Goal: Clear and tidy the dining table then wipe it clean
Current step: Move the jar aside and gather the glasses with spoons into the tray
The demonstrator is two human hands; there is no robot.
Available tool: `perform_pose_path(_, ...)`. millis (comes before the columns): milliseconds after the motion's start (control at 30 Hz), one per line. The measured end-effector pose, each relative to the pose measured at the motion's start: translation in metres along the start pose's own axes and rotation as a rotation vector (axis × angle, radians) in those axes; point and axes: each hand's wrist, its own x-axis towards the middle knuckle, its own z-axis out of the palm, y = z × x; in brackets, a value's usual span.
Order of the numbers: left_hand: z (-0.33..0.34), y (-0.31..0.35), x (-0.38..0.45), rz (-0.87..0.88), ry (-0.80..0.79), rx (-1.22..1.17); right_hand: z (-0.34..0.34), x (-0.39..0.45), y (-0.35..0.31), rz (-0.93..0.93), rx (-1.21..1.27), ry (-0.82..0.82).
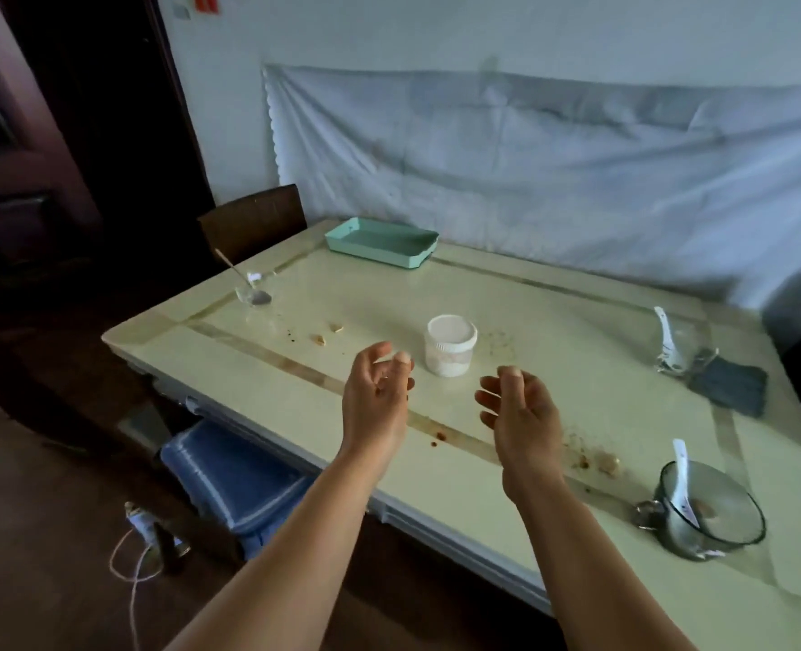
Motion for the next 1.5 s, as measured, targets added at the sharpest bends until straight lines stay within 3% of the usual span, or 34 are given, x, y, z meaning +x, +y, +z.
perform_pose_path(267, 0.013, -0.039, 0.14, -0.073, -0.239, 0.107, 0.071, 0.095, 0.022, 0.036, -0.087, 0.145)
perform_pose_path(600, 0.054, -0.099, 0.236, -0.18, -0.64, 0.327, 0.089, 0.194, 0.07, 0.236, -0.272, -0.07)
perform_pose_path(833, 0.093, -0.127, 0.283, -0.167, -0.777, 0.472, 0.088, 0.254, 0.102, 0.235, -0.353, -0.159)
perform_pose_path(1100, 0.111, -0.139, 0.315, -0.094, -0.737, 0.339, 0.084, 0.292, 0.11, 0.145, -0.48, -0.07)
perform_pose_path(1300, 0.146, -0.125, 0.374, -0.054, -0.725, 0.213, 0.098, 0.357, 0.085, 0.063, -0.419, -0.077)
perform_pose_path(1500, 0.189, -0.124, 0.443, 0.017, -0.679, 0.286, 0.118, 0.441, 0.072, -0.026, -0.425, -0.086)
